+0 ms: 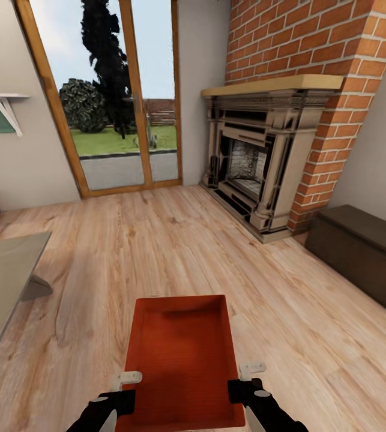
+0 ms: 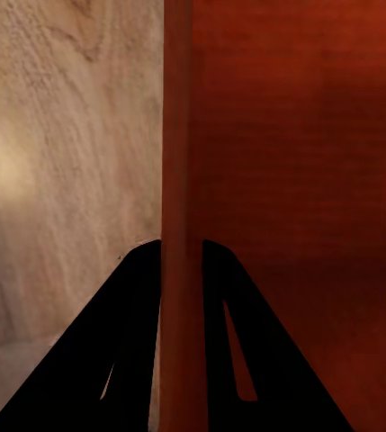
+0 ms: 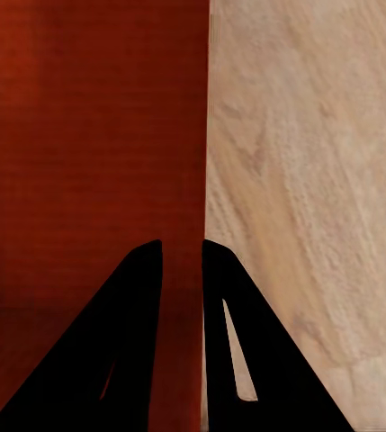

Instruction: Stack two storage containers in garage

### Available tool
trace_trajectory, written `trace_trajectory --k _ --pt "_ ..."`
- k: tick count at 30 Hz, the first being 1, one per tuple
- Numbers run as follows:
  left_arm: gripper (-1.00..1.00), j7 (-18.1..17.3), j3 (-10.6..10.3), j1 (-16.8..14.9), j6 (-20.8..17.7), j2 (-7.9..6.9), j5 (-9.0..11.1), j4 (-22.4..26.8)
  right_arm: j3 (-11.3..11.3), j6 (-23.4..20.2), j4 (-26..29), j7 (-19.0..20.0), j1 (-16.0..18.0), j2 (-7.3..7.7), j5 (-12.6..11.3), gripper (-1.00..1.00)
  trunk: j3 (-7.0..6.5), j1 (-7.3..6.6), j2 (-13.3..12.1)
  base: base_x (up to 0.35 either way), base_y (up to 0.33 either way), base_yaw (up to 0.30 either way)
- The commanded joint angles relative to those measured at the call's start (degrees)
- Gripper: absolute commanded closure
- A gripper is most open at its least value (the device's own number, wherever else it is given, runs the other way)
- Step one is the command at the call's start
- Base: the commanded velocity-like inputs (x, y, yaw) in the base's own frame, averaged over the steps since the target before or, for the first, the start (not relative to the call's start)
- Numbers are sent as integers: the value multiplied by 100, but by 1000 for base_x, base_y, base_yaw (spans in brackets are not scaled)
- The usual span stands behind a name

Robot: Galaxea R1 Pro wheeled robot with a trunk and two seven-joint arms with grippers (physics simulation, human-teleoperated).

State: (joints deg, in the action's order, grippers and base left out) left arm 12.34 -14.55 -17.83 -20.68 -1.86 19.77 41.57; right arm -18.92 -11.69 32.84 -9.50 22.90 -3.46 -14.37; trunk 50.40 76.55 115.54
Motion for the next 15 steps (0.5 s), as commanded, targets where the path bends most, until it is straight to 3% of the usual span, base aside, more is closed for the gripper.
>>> trace_trajectory --k 1,8,15 --pt "100 75 -56 -1 -23 -8 97 0 -36 -17 74 -26 4 3 -74 100 3 -4 3 -277 -170 248" --pt "100 75 -56 -1 -23 -8 97 0 -38 -17 74 -26 4 3 -74 100 -11 -4 3 -278 -184 269" --pt "100 75 -56 -1 -23 -8 97 0 -39 -17 74 -26 4 3 -73 100 -15 -4 3 -277 -197 76"
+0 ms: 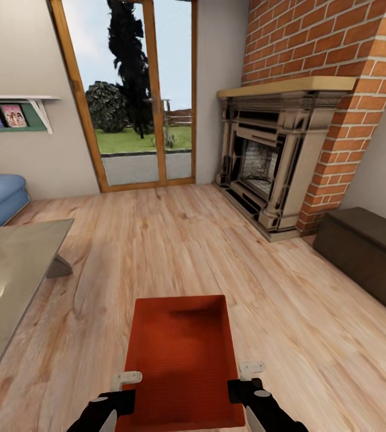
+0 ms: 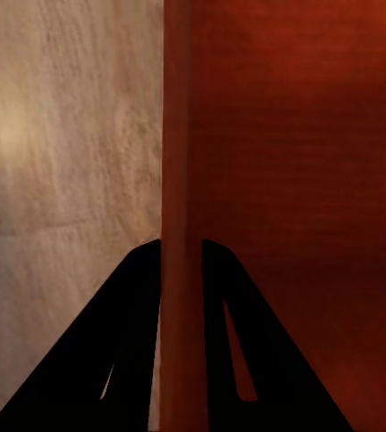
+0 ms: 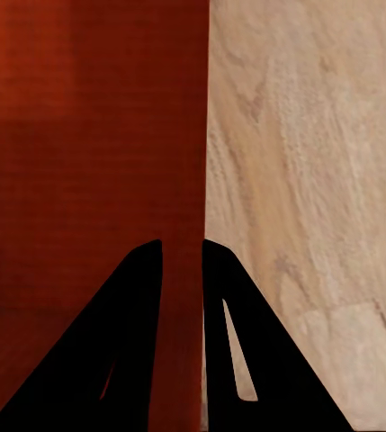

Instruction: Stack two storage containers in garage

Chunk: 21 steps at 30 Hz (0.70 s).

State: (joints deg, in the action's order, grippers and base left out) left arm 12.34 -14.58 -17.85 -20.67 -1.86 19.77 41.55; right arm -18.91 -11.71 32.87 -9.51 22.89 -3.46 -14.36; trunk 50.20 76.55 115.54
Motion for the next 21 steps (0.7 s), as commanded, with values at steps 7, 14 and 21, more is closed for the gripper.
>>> trace_trajectory --k 7,14,21 --pt "100 76 -54 1 -25 -7 97 2 -42 -16 71 -24 5 3 -75 100 5 -4 3 -273 -204 189" --pt "100 76 -54 1 -25 -7 97 2 -41 -16 72 -24 5 3 -75 100 5 -4 3 -266 -210 289" --pt "100 76 -54 1 -25 -7 97 2 -41 -16 71 -24 5 3 -75 100 5 -4 3 -265 -211 298"
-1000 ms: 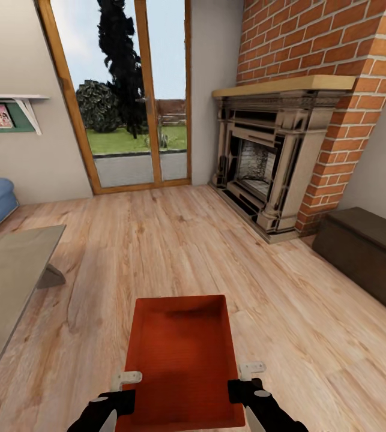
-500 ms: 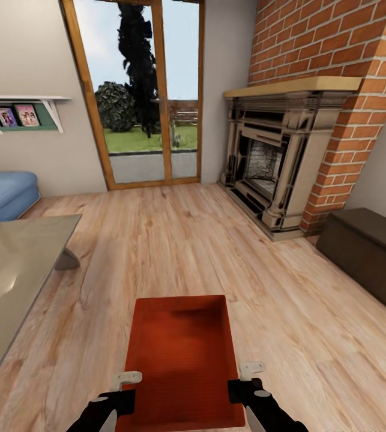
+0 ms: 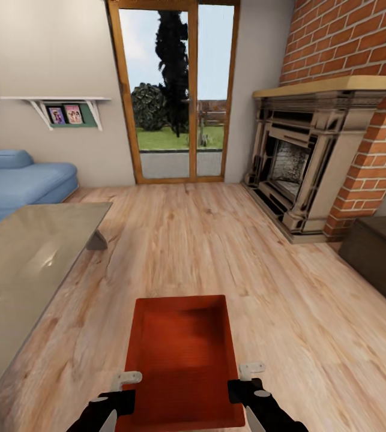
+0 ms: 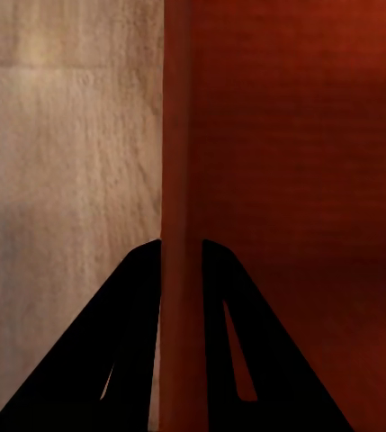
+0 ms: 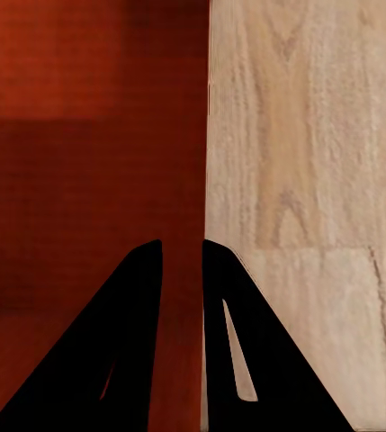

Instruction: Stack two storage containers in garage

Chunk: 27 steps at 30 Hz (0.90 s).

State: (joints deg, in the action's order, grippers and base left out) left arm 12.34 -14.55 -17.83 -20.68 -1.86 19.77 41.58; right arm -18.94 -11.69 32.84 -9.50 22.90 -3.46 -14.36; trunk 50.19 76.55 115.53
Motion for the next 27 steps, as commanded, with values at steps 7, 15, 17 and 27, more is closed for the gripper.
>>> trace_trajectory --k 7,15,17,27 --pt "100 75 -57 -1 -24 -7 97 -1 -39 -18 75 -26 4 3 -76 100 5 -3 3 -265 -211 299" --pt "100 75 -57 -1 -24 -7 97 -1 -39 -18 75 -26 4 3 -76 100 5 -3 3 -265 -211 299" --pt "100 75 -57 -1 -24 -7 97 -1 -39 -18 74 -26 4 3 -76 100 5 -3 3 -265 -211 299" --pt "100 75 -57 -1 -24 -7 97 -1 -37 -18 78 -26 4 3 -75 100 5 -3 3 -265 -211 299"
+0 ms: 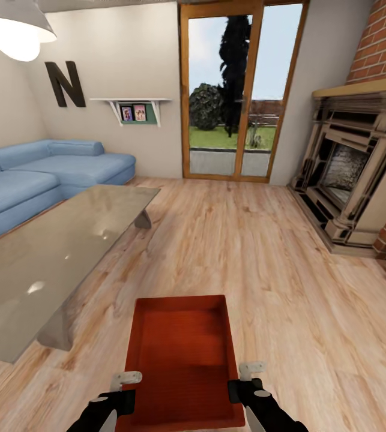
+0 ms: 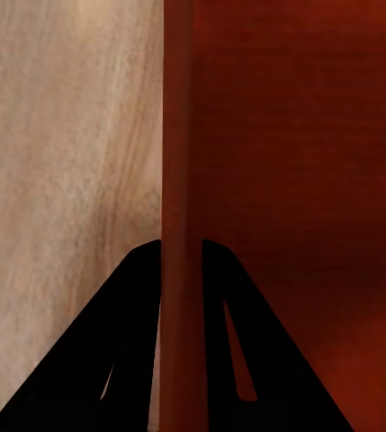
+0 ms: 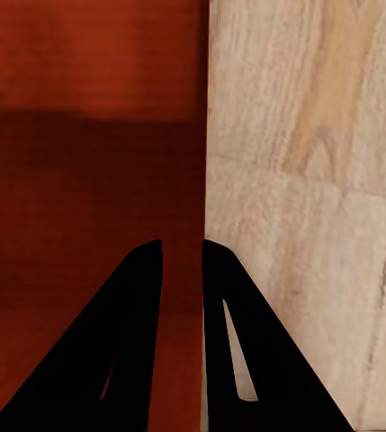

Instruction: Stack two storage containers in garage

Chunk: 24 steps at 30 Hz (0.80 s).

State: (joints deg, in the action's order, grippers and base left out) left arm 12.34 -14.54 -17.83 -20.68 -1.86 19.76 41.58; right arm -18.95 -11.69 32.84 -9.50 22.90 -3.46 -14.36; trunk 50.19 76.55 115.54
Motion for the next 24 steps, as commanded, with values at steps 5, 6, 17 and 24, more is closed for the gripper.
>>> trace_trajectory --k 5,6,17,24 --pt "100 76 -58 -1 -24 -8 98 -1 -39 -17 74 -26 4 3 -74 100 5 -3 3 -265 -211 299" --pt "100 76 -58 -1 -24 -8 98 -1 -37 -17 74 -26 4 3 -75 100 5 -3 3 -265 -211 299" --pt "100 74 -58 -1 -24 -8 98 -1 -39 -17 78 -26 4 3 -76 100 -14 -3 3 -265 -211 291" --pt "100 76 -58 -1 -24 -8 98 -1 -38 -17 76 -26 4 3 -76 100 -55 -3 3 -265 -211 252"
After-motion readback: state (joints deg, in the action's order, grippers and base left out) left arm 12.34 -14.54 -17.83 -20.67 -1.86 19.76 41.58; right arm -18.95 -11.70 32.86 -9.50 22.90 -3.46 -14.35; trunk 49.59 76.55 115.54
